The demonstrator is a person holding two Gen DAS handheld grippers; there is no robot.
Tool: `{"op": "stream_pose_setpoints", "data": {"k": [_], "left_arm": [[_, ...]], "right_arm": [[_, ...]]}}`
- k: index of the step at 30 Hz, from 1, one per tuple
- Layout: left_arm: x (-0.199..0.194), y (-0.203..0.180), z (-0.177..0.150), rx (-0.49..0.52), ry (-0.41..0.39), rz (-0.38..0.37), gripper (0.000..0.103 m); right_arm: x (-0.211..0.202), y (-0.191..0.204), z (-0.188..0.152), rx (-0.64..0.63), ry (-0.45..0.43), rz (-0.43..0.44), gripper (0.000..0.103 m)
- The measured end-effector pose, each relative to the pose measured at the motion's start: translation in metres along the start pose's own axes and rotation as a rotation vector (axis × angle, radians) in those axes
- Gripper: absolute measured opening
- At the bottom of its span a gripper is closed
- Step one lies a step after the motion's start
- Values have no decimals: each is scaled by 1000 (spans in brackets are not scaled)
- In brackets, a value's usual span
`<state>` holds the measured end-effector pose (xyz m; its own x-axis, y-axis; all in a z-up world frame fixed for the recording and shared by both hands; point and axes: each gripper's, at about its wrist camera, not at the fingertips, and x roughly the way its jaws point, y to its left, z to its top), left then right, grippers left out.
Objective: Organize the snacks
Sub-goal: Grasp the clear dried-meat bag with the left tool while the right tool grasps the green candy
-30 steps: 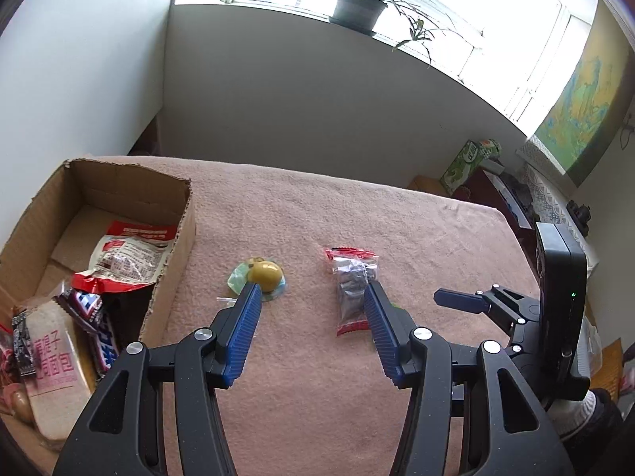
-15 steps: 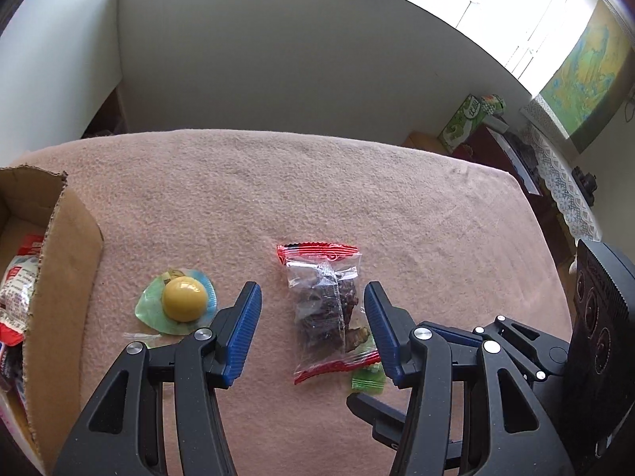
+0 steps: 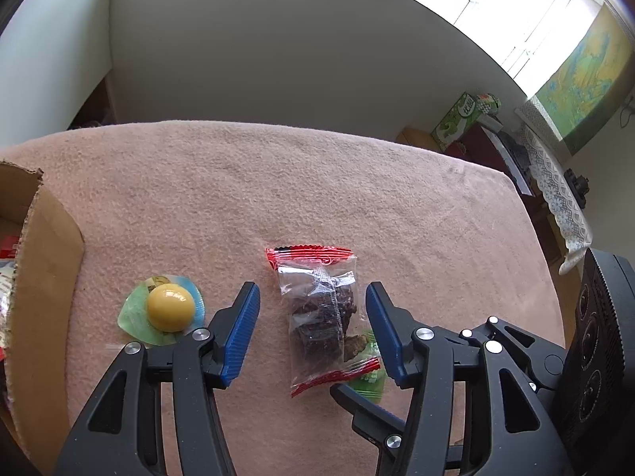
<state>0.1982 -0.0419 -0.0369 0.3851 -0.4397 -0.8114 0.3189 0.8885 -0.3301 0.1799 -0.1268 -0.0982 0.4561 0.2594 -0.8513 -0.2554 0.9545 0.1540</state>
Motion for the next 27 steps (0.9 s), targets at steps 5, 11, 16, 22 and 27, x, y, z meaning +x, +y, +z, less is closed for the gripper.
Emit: {"op": "stream_pose_setpoints", "data": {"k": [5,11,16,22,27], "left_arm": [[6,-7,2,18,21,9,55],[19,-13,-5,40,52,42,52],[11,1,-7,23,31,69,39],[0,13,-14,30,6,113,37],[-7,17,-21,21,-7,116,35]], "right_arm": [[-2,-2,-2,8,-3,-5,64],[-4,-2,-5,-2,-3,-21,64],[-2,1,-2,-13,0,-38,64],[1,10,0,-78,9,-105,44],[-3,1,-1,-65,28,-71,27]]}}
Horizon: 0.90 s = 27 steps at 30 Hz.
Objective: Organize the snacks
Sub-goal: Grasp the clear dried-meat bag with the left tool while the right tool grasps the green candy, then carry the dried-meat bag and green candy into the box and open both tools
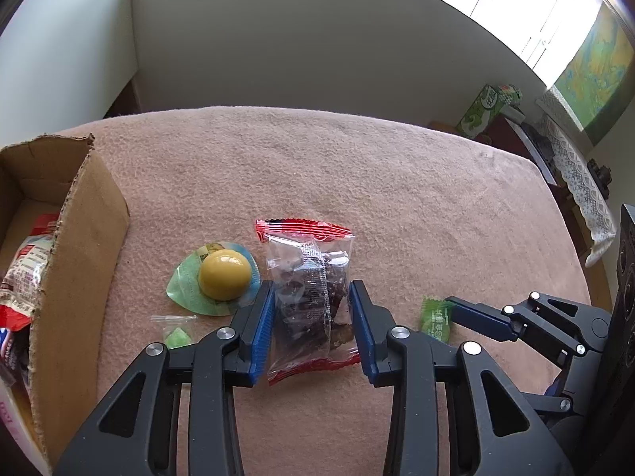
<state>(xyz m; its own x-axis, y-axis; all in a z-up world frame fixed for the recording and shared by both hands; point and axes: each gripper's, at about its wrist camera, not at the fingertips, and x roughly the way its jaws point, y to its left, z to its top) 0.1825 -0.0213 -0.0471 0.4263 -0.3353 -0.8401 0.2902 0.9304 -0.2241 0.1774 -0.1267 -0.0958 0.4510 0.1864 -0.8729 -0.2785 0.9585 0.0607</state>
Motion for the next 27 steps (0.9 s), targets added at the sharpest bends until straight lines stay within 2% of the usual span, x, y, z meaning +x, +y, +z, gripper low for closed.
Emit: {"op": "stream_pose_setpoints", "data": {"k": [9,15,22,27], "left_arm": [[-21,-2,-24,22,-13,-10,34],[-49,-4,-31,12,-59,-32,34],[-91,10,-40,-4,-128,-27,34],[-123,31,-48,-20,-182,9,34]], "right_arm": [[-13,-8,-13,59,-11,47,26],[-36,-6,-12,79,-48,70,26],[-65,10,5,69,-111,117,26],[-81,29,30,63,-155,171,26]]}}
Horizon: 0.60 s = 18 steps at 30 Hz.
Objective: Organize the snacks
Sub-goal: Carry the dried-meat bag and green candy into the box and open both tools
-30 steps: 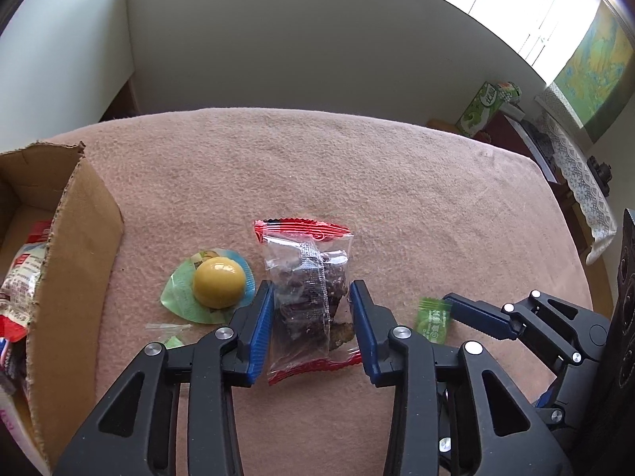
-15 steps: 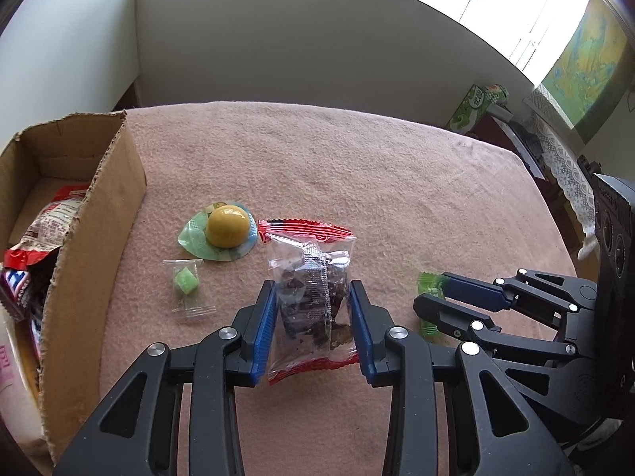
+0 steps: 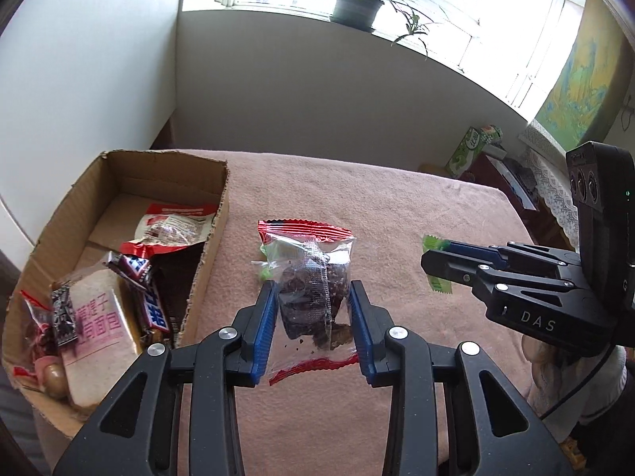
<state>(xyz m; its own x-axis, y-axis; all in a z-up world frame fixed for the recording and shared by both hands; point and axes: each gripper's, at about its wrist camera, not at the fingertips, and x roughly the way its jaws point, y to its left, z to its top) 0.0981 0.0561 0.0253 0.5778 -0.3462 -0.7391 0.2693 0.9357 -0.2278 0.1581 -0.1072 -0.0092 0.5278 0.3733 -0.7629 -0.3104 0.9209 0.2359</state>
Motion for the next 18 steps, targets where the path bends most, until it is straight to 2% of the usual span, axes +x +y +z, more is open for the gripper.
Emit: {"op": "stream_pose_setpoints", "data": {"k": [7,18], "left_arm": [[-31,44,-6,-34,-53,88,34],[-49,102,-20,-116,-75,176,34]], "right_arm": [[10,52,34,-60,-22,57,26],[63,135,68,-160,30,141,26]]}}
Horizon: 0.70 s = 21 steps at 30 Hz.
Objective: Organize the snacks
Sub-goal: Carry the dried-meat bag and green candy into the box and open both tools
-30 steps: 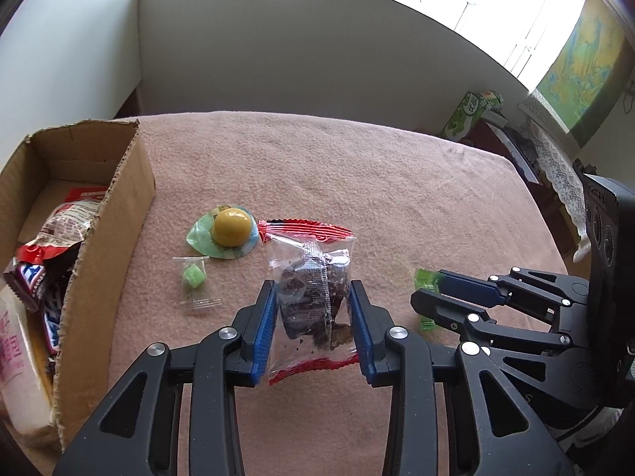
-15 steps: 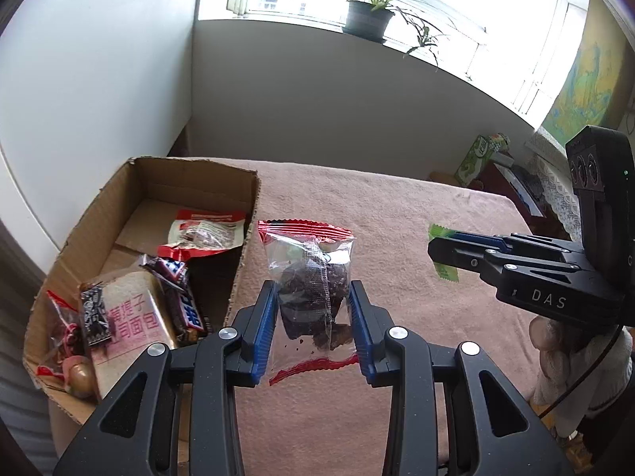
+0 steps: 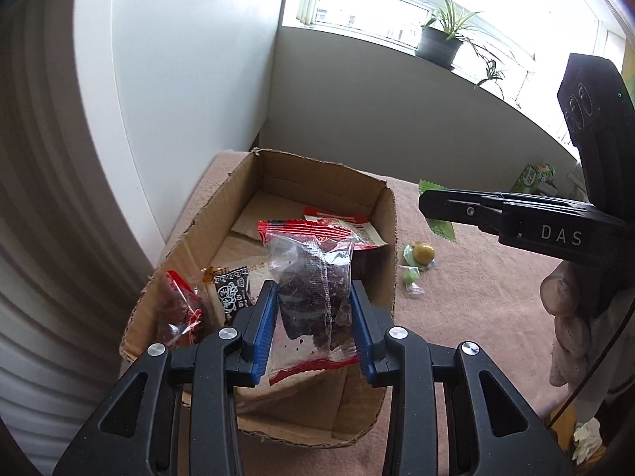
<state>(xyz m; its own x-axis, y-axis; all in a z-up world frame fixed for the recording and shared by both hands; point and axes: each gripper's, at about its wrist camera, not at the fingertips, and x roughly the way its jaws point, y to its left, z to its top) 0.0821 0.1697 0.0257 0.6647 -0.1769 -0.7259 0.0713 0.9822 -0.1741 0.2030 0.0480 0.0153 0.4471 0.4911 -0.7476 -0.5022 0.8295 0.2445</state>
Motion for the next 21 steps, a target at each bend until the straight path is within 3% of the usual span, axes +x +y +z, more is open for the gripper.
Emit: {"op": "stream_pose_setpoints", "data": {"k": [13,14,15,17,21], "left_arm": [[4,25,3,-38,-3,29,35],[5,26,3,-41,-4,30,35],[5,27,3,-43,-3,29,36],[5,27,3,-45,-2,29,41],[2,24,1,-34,-19,47,44]], "right_arm": [[41,26,21,-49,41,3,28],[40,25,22,-48,41,4,40],[39,25,23,-48,36,3,63],[32,25,22,-52,1,-13,84],[19,23,22,-67,-27,-49,85]]}}
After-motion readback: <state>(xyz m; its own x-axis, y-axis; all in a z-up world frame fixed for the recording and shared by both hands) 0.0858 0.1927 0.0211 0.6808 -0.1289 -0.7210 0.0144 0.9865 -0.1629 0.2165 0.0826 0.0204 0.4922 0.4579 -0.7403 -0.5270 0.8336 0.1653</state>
